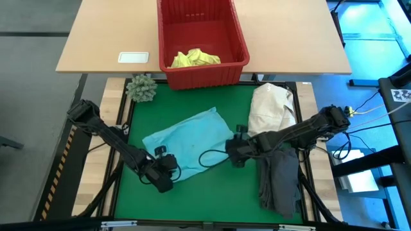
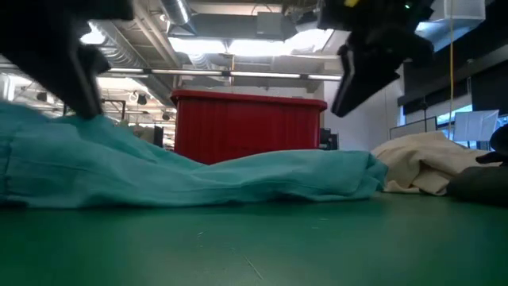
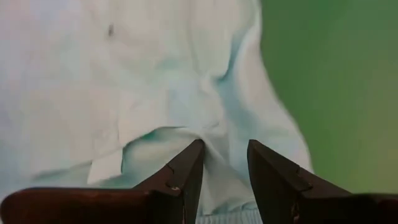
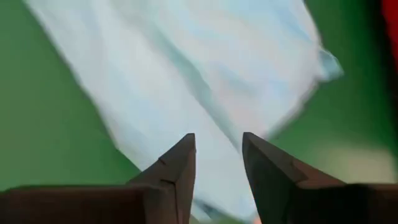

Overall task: Fold Laundry from Bin
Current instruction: Fold the blue short

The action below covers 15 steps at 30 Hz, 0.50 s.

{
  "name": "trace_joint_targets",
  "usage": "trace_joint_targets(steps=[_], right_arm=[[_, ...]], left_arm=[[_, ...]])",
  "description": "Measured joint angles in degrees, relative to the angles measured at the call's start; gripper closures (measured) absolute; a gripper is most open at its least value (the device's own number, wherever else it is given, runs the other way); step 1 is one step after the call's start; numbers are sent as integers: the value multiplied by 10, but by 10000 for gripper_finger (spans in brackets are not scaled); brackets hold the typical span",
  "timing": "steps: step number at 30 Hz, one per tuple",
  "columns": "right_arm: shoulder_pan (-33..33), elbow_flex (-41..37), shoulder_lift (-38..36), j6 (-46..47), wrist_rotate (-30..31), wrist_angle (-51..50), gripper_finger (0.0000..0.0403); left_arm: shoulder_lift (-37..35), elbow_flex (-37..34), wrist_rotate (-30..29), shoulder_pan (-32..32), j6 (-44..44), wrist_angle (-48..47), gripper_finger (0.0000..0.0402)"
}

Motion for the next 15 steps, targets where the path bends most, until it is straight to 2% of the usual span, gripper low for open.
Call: trace_joint_targets(steps=[5,10,15], right_arm=[[0,-32,0,-23,-51,127,294],[0,-67,0,-32,-103,215,319],[0,-101,1,-30,-145,251,361]], left_arm=[[0,35,-2,19,66,-5,282],[0,76,-11,37,96,-77,282],[0,92,-96,44,84,-198,282]])
